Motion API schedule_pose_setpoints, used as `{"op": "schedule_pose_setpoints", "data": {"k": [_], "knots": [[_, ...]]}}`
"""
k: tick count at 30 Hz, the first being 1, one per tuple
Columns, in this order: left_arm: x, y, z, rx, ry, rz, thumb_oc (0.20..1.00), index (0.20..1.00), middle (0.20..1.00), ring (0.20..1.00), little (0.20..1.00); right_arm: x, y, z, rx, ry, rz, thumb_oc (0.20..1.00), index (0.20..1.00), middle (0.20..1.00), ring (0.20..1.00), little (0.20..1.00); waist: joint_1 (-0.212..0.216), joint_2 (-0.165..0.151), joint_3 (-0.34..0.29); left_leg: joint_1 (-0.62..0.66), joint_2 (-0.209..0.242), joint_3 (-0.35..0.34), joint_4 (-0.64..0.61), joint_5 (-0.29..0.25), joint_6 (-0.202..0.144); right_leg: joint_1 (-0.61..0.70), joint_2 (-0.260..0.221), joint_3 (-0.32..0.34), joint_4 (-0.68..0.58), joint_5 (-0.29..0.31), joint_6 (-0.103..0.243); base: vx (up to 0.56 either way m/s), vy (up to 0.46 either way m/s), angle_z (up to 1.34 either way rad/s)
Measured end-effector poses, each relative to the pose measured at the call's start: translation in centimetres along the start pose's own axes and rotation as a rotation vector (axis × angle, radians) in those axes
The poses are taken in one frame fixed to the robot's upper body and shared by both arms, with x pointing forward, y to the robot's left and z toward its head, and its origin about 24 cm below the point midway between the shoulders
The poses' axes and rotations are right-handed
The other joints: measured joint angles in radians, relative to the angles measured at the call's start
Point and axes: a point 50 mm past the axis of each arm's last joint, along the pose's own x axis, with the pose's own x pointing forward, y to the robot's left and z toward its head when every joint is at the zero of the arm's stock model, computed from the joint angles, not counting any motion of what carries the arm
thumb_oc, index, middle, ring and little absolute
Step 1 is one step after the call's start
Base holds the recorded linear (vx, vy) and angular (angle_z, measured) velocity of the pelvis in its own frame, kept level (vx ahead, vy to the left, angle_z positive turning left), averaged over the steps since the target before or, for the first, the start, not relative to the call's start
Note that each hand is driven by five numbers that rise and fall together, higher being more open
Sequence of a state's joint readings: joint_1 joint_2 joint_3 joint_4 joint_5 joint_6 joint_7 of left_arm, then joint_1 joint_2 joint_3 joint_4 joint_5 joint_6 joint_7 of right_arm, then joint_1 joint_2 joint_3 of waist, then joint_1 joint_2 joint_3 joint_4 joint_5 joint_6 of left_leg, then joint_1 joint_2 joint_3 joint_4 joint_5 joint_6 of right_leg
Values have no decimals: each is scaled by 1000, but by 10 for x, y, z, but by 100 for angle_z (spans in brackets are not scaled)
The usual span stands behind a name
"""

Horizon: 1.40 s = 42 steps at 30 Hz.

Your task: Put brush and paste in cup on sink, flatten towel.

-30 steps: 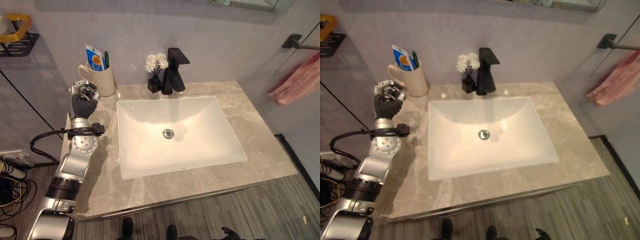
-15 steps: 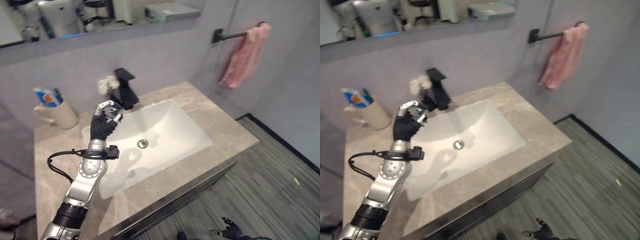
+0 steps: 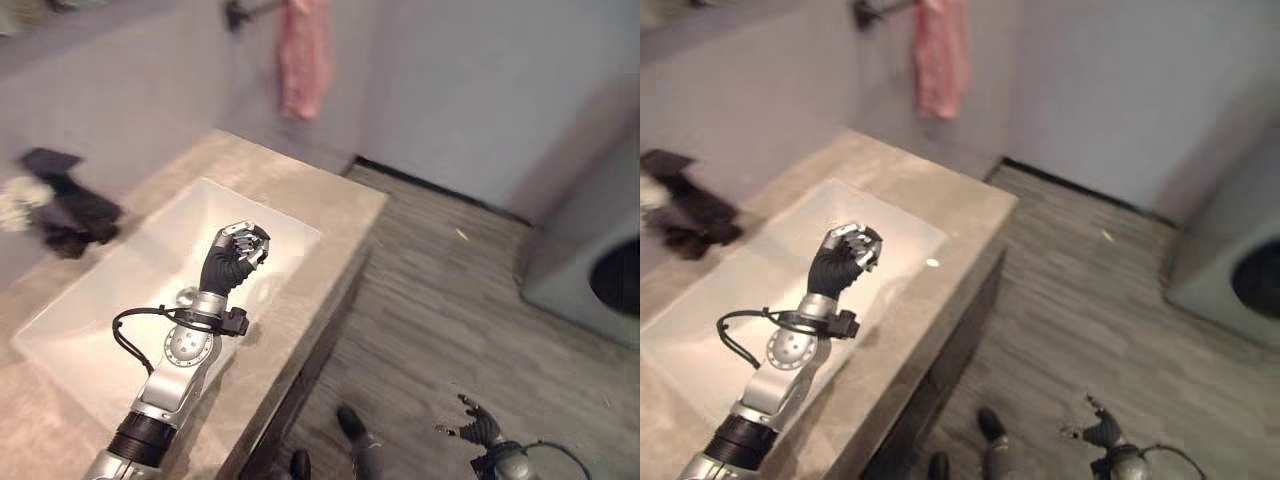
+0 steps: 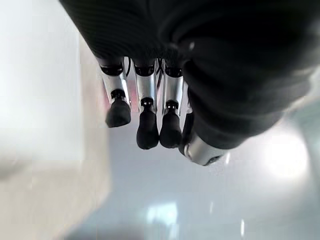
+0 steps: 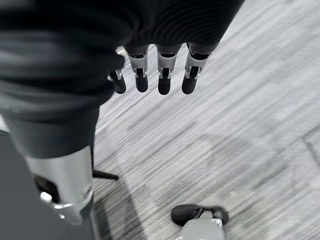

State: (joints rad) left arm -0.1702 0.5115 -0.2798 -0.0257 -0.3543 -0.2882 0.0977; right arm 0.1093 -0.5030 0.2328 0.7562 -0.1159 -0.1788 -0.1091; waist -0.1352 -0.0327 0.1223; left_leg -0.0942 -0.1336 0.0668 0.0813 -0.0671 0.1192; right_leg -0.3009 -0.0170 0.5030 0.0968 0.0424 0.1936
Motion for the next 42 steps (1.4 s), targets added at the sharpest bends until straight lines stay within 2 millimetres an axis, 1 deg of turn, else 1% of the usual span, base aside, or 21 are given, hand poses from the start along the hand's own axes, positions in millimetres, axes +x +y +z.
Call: {"op": "schedule_pose_setpoints", "data": {"k": [2, 3, 4, 6, 7, 9, 10, 11, 12, 14, 15, 18, 21, 25, 27, 29, 32, 37, 39, 40, 42], "knots": [[1, -7, -1, -5, 1, -40, 200, 200, 200, 200, 200, 1, -18, 7, -59, -42, -50, 1000, 1000, 1000, 1000, 1000, -2, 17, 33, 36, 27, 85, -37, 1, -1, -16, -53, -185, -52, 1, -2, -54, -17, -131], [1, -7, -1, -7, 2, -45, 200, 200, 200, 200, 200, 1, -20, 7, -64, -41, -61, 1000, 1000, 1000, 1000, 1000, -2, 20, 37, 44, 32, 93, -49, -5, 5, -10, -67, -233, -66, 5, -6, -75, 13, -109], [1, -6, -1, 7, 6, -60, 200, 200, 200, 200, 200, -6, -21, 2, -59, -37, -90, 1000, 1000, 1000, 1000, 1000, -8, -3, 51, 78, 37, 143, -38, -17, -30, 26, -144, -436, -49, 133, -42, -113, 8, -104], [-2, 0, -4, 27, 27, -54, 200, 200, 200, 200, 200, -6, -28, 18, -67, -113, -115, 1000, 1000, 1000, 1000, 1000, -18, 10, 81, 58, 82, 200, 13, -43, -60, 23, -113, -603, -104, 278, -84, -78, -15, -100], [-4, 1, -6, 27, 36, -54, 200, 200, 200, 200, 200, -7, -31, 23, -76, -138, -124, 1000, 1000, 1000, 1000, 1000, -17, 10, 85, 57, 85, 219, 13, -44, -61, 27, -94, -626, -138, 318, -95, -52, -30, -74], [-6, 0, -11, 21, 62, -50, 200, 200, 200, 200, 200, -4, -35, 28, -88, -160, -133, 1000, 1000, 1000, 1000, 1000, -15, 17, 90, 87, 106, 253, -29, -44, -60, 40, -75, -529, -167, 344, -56, -79, -68, -67], [-2, -8, -13, -27, 60, -48, 200, 200, 200, 200, 200, -5, -35, 17, -93, -115, -132, 1000, 1000, 1000, 1000, 1000, -35, 42, 94, 121, 137, 262, -48, -28, -63, 52, -65, -537, -70, 197, -58, -78, -137, -55], [-5, -15, -16, -59, 64, -46, 200, 200, 200, 200, 200, -5, -37, 11, -106, -86, -131, 1000, 1000, 1000, 1000, 1000, -11, 77, 88, 142, 175, 298, -78, -8, -89, 30, -50, -593, 74, 88, -100, -60, -247, -59], [-7, -19, -19, -74, 79, -49, 200, 200, 200, 200, 200, -6, -39, 9, -112, -75, -134, 1000, 1000, 1000, 1000, 1000, 18, 106, 78, 155, 213, 316, -90, -5, -99, 21, -56, -648, 203, -2, -108, 39, -294, -81], [-11, -18, -22, -64, 102, -48, 200, 200, 200, 200, 200, -8, -36, 4, -111, -62, -126, 1000, 1000, 1000, 1000, 1000, 41, 94, 66, 168, 229, 319, -86, 5, -132, 83, -87, -682, 216, -93, -95, 66, -243, -36], [-12, -13, -26, -54, 120, -29, 200, 200, 200, 200, 200, -7, -36, 4, -107, -60, -126, 1000, 1000, 1000, 1000, 1000, 46, 76, 63, 176, 229, 315, -93, 5, -143, 136, -65, -650, 117, -110, -153, 60, -220, -22], [-20, -8, -47, -37, 224, 14, 200, 200, 200, 200, 200, -2, -43, 10, -82, -65, -152, 1000, 1000, 1000, 1000, 1000, 50, 71, 59, 172, 271, 245, -90, 32, -146, 165, 2, -645, 67, -72, -181, 76, -272, -24], [-23, -10, -53, -42, 262, 19, 200, 200, 200, 200, 200, -4, -44, 3, -42, -39, -158, 1000, 1000, 1000, 1000, 1000, 38, 55, 53, 147, 275, 207, -76, 47, -162, 172, 20, -659, 60, -81, -182, 40, -311, 14], [-40, -3, -88, 24, 444, 46, 200, 200, 200, 200, 200, -9, -20, -7, 39, 2, -107, 1000, 1000, 1000, 1000, 1000, 43, -23, 32, 65, 291, 134, 130, 74, -201, 221, 16, -675, 16, -96, -224, -15, -191, 20], [-51, -6, -100, 27, 515, 48, 200, 200, 200, 200, 200, -9, -17, -7, 38, 3, -100, 1000, 1000, 1000, 1000, 1000, 58, -31, 24, 40, 278, 94, 176, 66, -209, 234, 15, -671, 11, -91, -252, 18, -67, -1], [-59, -7, -110, 50, 569, 57, 200, 200, 200, 200, 200, -8, -17, -5, 35, -2, -96, 1000, 1000, 1000, 1000, 1000, 79, -34, 21, 28, 208, 1, 152, 39, -205, 232, 6, -642, -7, -79, -250, 85, -19, -20], [-93, -4, -141, 179, 758, 47, 200, 200, 200, 200, 200, -4, -17, -1, 40, -9, -96, 1000, 1000, 1000, 1000, 1000, 86, -7, 10, 6, 142, -12, 32, 37, -191, 249, 8, -618, -51, -49, -248, 74, 44, -22], [-148, -9, -171, 318, 1010, -22, 200, 200, 200, 200, 200, -4, -7, -16, 21, 67, -77, 1000, 1000, 1000, 1000, 1000, 91, 58, -3, 8, 155, -21, -36, 97, -125, 265, 49, -589, -59, -53, -230, 75, 63, -33], [-176, -13, -184, 310, 1151, 5, 200, 200, 200, 200, 200, -6, 6, -22, 93, 108, -66, 1000, 1000, 1000, 1000, 1000, 90, 51, -9, 58, 139, 4, -102, 112, -113, 269, 34, -564, -60, -56, -211, 75, 58, -25], [-183, -14, -184, 312, 1171, 1, 244, 244, 244, 244, 244, -6, 9, -21, 100, 104, -59, 1000, 1000, 1000, 1000, 1000, 88, 51, -9, 59, 136, 11, -108, 112, -112, 267, 29, -562, -59, -60, -204, 39, 25, -26], [-191, -14, -185, 313, 1197, 5, 667, 667, 667, 667, 667, -7, 13, -22, 116, 111, -50, 1000, 1000, 1000, 1000, 1000, 83, 50, -9, 65, 123, 24, -129, 121, -103, 269, 16, -558, -66, -54, -180, 78, 27, -11]]}}
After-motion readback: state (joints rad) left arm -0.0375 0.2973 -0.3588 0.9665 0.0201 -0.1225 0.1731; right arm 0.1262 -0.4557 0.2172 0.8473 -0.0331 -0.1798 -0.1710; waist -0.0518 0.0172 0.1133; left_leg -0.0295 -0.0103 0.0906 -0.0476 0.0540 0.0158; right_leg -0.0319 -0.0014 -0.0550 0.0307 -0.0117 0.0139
